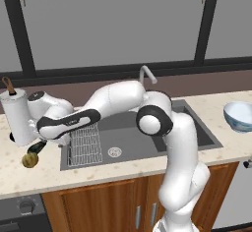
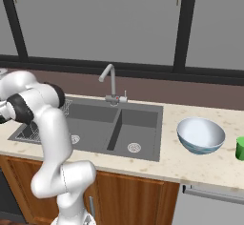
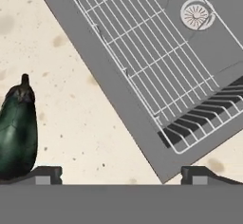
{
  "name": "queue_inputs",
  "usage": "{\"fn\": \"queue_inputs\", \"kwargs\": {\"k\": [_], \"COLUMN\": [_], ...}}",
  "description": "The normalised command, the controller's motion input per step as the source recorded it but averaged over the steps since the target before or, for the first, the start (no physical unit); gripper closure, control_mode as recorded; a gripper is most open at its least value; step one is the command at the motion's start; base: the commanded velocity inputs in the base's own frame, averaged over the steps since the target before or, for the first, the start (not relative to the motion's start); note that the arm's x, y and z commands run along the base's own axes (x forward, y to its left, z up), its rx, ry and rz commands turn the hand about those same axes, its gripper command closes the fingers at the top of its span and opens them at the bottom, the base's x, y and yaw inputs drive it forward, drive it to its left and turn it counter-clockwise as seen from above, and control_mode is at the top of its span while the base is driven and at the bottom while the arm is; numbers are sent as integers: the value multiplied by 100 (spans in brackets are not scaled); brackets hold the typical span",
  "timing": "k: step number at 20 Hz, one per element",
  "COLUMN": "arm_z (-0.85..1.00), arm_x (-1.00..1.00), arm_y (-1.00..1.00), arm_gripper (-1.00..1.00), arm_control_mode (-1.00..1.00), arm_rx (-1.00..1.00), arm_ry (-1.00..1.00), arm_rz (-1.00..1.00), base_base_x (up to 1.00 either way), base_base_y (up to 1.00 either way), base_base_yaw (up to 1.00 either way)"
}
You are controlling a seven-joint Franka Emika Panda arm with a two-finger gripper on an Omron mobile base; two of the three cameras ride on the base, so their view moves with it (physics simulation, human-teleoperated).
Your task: Remove the squash and eggplant from the sink. Then move the bowl and cup from the counter to the sink for washing.
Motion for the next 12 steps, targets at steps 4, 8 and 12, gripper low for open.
{"fn": "queue_inputs", "kwargs": {"k": [4,8,12], "arm_z": [16,16,19], "arm_x": [-26,-23,-19], "arm_y": [-33,-33,-34], "arm_gripper": [-100,-100,-100], "arm_control_mode": [-100,-100,-100], "arm_rx": [0,0,0], "arm_ry": [-4,-6,-5], "arm_rz": [0,0,0], "base_base_x": [0,0,0], "base_base_y": [0,0,0], "base_base_yaw": [0,0,0]}}
